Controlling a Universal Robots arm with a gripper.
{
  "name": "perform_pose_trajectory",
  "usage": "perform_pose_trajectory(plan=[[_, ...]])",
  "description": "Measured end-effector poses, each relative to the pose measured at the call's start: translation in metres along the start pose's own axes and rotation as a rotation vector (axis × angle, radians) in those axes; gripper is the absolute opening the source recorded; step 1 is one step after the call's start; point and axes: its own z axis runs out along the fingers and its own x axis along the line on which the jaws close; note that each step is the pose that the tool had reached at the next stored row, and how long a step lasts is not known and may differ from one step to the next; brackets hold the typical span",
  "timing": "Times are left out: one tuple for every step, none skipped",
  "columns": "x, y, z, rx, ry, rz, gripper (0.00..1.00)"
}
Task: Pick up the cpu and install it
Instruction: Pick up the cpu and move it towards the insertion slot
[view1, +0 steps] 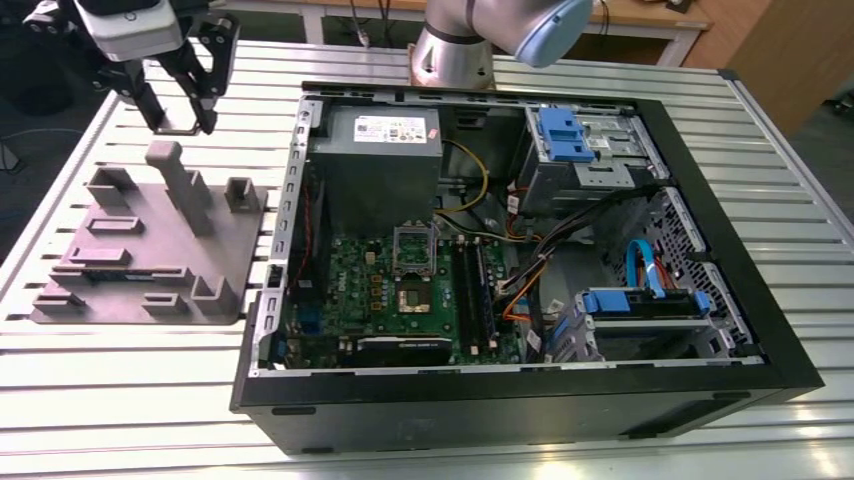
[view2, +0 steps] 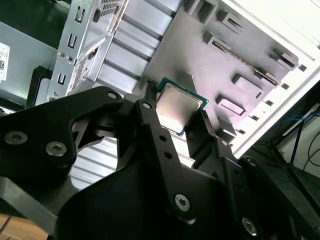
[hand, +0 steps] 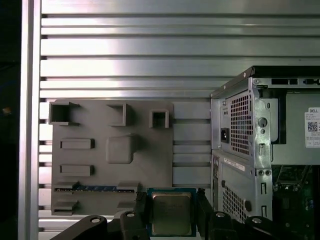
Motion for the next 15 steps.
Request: perform_pose_trajectory(plan=[[-0.0009, 0.0, 0.0, 0.0, 0.0, 0.0, 0.47], [-0.0018, 0.0, 0.0001, 0.0, 0.0, 0.0, 0.47], [-0.0027, 0.0, 0.0001, 0.0, 0.0, 0.0, 0.47], [-0.0036, 0.0001, 0.0002, 0.0, 0.0, 0.0, 0.47], [-0.0045, 0.0001, 0.0002, 0.0, 0.0001, 0.0, 0.47], [-0.0055, 0.0001, 0.0003, 0.0, 0.0001, 0.0, 0.47], [-0.0066, 0.0001, 0.0003, 0.0, 0.0, 0.0, 0.47], [-0.0077, 0.0001, 0.0003, 0.0, 0.0, 0.0, 0.47], [-0.0087, 0.0001, 0.0004, 0.0, 0.0, 0.0, 0.47], [-0.0095, 0.0001, 0.0005, 0.0, 0.0, 0.0, 0.47], [-0.0099, 0.0002, 0.0005, -0.0001, -0.0001, 0.0, 0.47], [-0.01, 0.0002, 0.0005, 0.0, -0.0001, 0.0, 0.47], [-0.01, 0.0002, 0.0005, 0.0, 0.0, 0.0, 0.47], [-0.0101, 0.0002, 0.0005, 0.0, 0.0, 0.0, 0.47], [-0.0102, 0.0002, 0.0005, 0.0, 0.0, 0.0, 0.47]])
